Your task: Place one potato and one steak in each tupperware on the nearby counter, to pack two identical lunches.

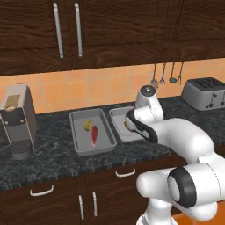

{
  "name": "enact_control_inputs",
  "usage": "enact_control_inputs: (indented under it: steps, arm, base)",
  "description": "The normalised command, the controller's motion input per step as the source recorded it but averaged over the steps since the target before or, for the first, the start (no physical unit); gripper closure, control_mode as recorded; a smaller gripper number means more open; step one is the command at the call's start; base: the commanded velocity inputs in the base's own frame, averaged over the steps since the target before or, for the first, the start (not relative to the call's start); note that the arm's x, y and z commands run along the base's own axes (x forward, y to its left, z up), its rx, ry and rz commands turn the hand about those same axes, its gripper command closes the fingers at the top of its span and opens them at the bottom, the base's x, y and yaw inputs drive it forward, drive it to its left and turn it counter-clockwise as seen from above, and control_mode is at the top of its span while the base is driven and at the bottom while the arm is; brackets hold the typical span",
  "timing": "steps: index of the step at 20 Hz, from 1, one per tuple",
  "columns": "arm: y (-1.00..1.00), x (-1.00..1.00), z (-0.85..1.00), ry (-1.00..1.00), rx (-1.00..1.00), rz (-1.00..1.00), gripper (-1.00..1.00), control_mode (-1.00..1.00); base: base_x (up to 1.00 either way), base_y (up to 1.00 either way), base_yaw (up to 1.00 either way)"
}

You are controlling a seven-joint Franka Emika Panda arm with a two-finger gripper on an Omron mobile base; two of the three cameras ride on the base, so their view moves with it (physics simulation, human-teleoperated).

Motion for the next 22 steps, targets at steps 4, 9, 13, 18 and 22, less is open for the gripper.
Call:
enact_control_inputs:
  steps: [4, 9, 13, 18, 22]
  arm:
    - [-0.39, 0.91, -0.13, 0.07, 0.03, -0.01, 1.0, -1.0]
    - [0.0, 0.75, -0.7, 0.09, 0.0, 0.1, 1.0, -1.0]
    - [0.37, 0.31, -0.33, 0.01, -0.06, 0.08, -1.0, -1.0]
    - [-0.26, 0.13, 0.0, -0.07, -0.03, 0.0, -1.0, -1.0]
    - [-0.05, 0.05, 0.0, 0.0, -0.01, 0.03, -1.0, -1.0]
  base:
    - [0.0, 0.0, 0.0]
    - [0.0, 0.0, 0.0]
    - [0.0, 0.0, 0.0]
    - [0.0, 0.0, 0.0]
    - [0.0, 0.0, 0.0]
